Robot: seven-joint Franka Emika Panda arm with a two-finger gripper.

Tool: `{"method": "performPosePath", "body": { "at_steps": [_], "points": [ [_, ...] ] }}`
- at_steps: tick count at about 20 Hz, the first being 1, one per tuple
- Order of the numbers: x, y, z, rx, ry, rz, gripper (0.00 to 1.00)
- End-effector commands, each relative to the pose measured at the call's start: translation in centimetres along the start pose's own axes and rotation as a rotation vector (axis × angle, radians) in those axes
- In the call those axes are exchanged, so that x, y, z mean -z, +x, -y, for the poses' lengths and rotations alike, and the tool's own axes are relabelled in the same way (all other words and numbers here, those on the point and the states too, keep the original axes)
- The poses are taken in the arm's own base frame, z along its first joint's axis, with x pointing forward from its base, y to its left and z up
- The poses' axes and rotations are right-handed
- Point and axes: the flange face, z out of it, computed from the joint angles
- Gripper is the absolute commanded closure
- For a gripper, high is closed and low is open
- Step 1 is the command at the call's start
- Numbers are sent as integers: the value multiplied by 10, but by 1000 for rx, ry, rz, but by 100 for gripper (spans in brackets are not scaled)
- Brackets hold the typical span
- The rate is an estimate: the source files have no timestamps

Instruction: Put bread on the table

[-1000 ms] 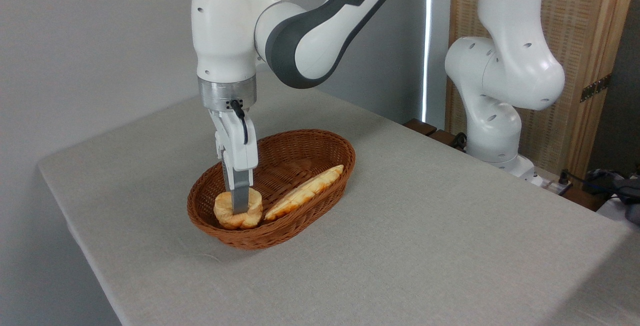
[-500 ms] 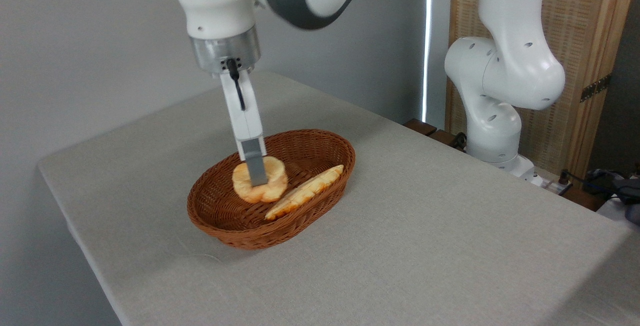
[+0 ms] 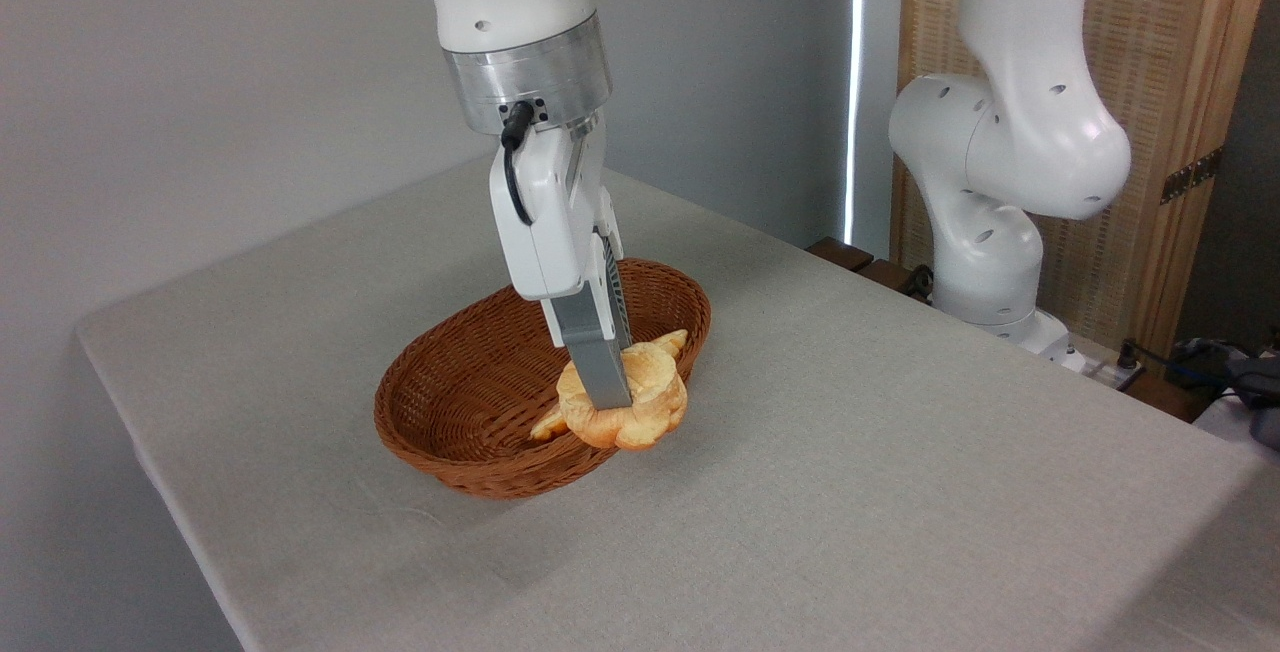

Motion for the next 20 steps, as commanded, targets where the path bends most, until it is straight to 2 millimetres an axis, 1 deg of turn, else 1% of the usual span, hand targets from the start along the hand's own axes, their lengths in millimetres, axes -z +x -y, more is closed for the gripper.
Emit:
{"method": "performPosePath", "body": {
  "at_steps": [1, 4, 7, 9, 11, 20],
  "points": [
    [7, -1, 0, -16, -6, 20, 1],
    [15, -4, 1, -6, 10, 18, 0],
    [17, -6, 1, 7, 13, 12, 0],
    [22, -14, 2, 24, 23, 5, 0],
    [24, -16, 2, 31, 27, 5, 0],
    [24, -16, 2, 64, 27, 3, 0]
  ]
}}
